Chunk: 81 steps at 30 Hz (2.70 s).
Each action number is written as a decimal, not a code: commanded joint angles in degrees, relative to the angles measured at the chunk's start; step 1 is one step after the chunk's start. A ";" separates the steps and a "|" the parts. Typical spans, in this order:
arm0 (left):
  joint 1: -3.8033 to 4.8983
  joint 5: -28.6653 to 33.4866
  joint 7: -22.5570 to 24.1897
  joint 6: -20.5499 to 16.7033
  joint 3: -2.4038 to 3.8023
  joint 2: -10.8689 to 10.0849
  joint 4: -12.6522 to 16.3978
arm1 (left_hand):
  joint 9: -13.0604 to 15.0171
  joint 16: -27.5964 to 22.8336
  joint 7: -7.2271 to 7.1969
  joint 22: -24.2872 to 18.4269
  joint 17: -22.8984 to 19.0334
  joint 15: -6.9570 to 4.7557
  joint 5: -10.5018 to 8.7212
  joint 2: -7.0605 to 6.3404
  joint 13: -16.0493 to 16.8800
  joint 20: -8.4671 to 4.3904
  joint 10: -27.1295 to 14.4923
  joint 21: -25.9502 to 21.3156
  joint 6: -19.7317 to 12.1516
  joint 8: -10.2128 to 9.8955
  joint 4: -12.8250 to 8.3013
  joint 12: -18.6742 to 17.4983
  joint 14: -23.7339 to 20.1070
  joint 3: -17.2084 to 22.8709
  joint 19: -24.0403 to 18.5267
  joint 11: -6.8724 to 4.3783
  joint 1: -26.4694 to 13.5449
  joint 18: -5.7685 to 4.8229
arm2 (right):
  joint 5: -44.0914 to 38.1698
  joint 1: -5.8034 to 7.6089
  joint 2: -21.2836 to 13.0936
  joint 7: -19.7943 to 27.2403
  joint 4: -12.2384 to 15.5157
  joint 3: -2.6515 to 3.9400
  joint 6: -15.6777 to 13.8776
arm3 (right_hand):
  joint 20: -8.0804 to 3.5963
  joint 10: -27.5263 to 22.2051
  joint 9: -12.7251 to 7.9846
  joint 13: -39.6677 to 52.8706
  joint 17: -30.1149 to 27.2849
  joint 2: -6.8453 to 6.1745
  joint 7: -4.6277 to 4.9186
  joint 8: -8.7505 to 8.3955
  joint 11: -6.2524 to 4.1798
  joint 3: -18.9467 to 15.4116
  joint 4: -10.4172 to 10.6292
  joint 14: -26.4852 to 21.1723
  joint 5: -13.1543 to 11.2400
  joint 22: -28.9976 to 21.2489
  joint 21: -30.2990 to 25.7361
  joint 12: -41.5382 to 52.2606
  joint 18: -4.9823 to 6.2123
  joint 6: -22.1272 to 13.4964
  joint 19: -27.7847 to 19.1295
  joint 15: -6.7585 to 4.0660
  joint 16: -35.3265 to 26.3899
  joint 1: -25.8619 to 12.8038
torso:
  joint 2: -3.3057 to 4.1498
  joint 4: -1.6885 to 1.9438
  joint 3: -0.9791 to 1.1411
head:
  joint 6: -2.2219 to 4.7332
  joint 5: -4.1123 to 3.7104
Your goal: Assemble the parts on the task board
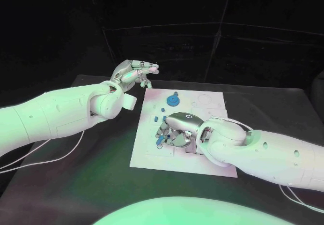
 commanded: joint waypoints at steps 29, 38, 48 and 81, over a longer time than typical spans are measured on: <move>0.08 0.15 -0.04 1.01 0.02 0.28 -0.30 | -0.04 -0.20 0.31 -0.10 -0.11 0.03 0.12 0.36 -0.06 0.07 -0.52 -0.43 0.07 0.31 -0.13 0.14 -0.54 0.09 -0.34 0.05 0.27 0.32 | -7.64 -0.33 1.39 -2.29 -0.88 -0.10 5.03 | 0.33 0.19 0.06 0.06 -0.22 -0.78 0.46 0.27 0.37 0.37 -0.39 0.96 0.50 -0.11 0.14 -0.63 -0.37 0.08 -0.26 0.29 0.24 -0.70 | -0.01 -0.01 0.00 | -0.41 0.14; 0.08 0.15 -0.07 1.04 0.02 0.30 -0.33 | -0.04 -0.20 0.31 -0.10 -0.11 0.03 0.12 0.36 -0.06 0.07 -0.52 -0.43 0.07 0.31 -0.13 0.14 -0.54 0.09 -0.34 0.05 0.27 0.32 | -9.53 -0.40 2.20 -3.68 -0.89 -1.10 5.97 | 0.66 -1.14 -0.29 -0.10 -0.63 -2.11 0.87 -0.68 0.91 -0.50 0.24 0.75 1.17 -0.65 -0.23 -2.23 -0.25 -1.01 -0.81 0.72 0.13 -2.79 | -0.04 0.03 0.02 | -0.43 0.09; 0.08 0.15 -0.19 1.09 0.02 0.32 -0.39 | -0.05 -0.22 0.34 -0.17 -0.18 0.05 0.12 0.39 -0.06 0.09 -0.60 -0.52 -0.02 0.32 -0.09 0.17 -0.58 0.05 -0.34 0.07 0.22 0.32 | -9.95 -0.41 2.43 -3.94 -0.86 -1.32 3.32 | 1.34 -4.07 -1.14 -0.08 -1.15 -4.57 1.20 -1.35 1.61 -3.29 1.57 0.49 2.02 -1.34 -0.76 -3.92 -0.07 -7.81 -1.40 1.39 0.07 -5.57 | -0.02 -0.03 0.01 | -0.29 0.12; -0.01 0.15 -0.28 1.56 -0.23 0.02 -0.41 | -0.07 -0.27 0.38 -0.24 -0.31 0.09 0.11 0.29 -0.07 0.10 -0.71 -0.62 -0.13 0.32 -0.09 0.20 -0.66 -0.04 -0.35 0.11 0.15 0.31 | 16.52 2.00 -22.83 -12.07 11.75 -1.32 -9.90 | -1.11 2.89 1.59 17.22 7.98 -3.04 -1.14 6.25 -1.75 -29.08 12.80 2.53 8.68 5.31 3.63 29.00 -1.54 -7.15 3.60 -1.30 7.81 -8.68 | -0.46 -1.22 -0.04 | 2.34 -6.36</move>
